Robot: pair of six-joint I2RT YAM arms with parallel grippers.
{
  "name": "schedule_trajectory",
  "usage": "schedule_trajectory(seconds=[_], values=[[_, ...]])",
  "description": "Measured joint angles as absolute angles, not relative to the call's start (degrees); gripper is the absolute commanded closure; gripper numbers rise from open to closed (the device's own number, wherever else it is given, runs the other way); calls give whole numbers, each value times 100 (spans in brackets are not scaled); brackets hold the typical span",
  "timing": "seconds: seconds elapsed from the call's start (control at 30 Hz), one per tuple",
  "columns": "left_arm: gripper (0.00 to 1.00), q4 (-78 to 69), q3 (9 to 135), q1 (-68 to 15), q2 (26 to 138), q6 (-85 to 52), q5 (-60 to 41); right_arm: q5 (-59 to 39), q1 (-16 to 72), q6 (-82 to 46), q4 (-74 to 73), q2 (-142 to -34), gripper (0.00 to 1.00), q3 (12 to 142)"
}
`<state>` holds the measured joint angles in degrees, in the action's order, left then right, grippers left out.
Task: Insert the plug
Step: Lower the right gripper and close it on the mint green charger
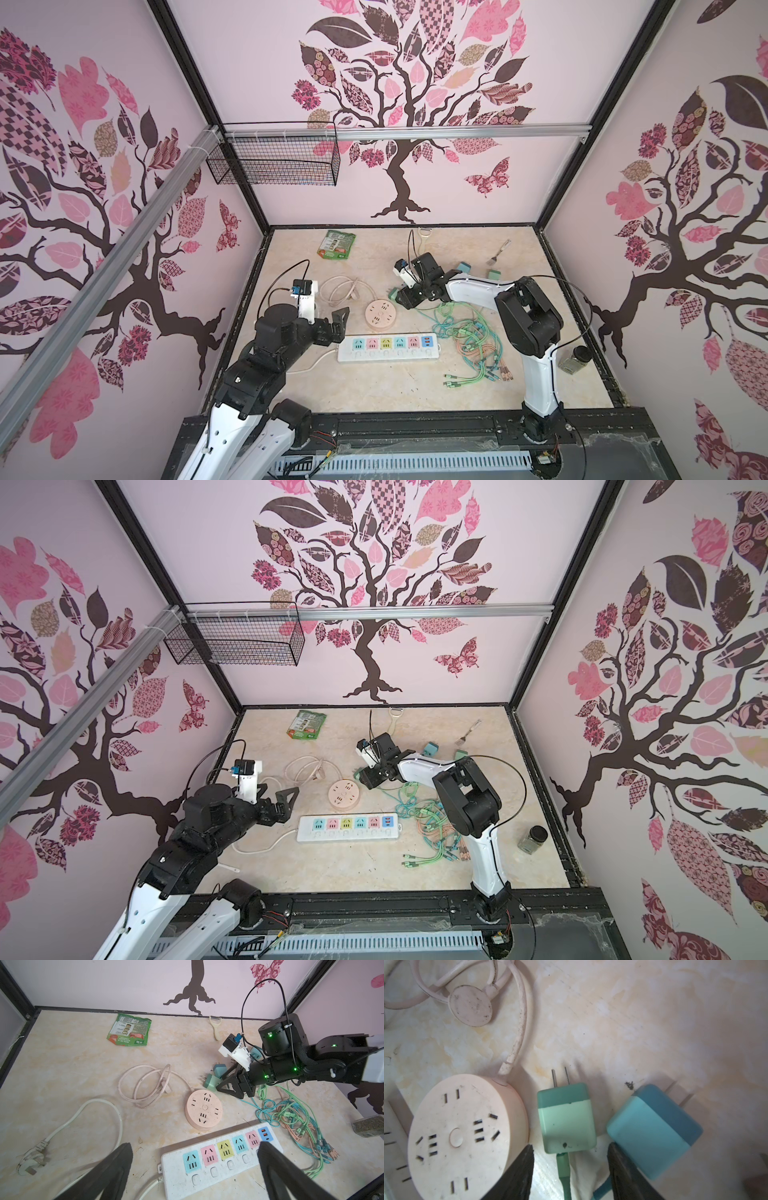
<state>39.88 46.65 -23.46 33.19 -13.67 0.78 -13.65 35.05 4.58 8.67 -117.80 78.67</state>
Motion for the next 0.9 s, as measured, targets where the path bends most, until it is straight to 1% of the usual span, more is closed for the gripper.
schedule_trajectory(seconds=[0.63, 0.9], values=[[2, 3959, 4665, -2346, 3411, -1367, 78, -1288, 3566, 534, 930, -12307, 40, 8392], [2, 3951, 4665, -2346, 3437, -1367, 78, -1122, 3594, 589, 1007, -12468, 43, 8591]])
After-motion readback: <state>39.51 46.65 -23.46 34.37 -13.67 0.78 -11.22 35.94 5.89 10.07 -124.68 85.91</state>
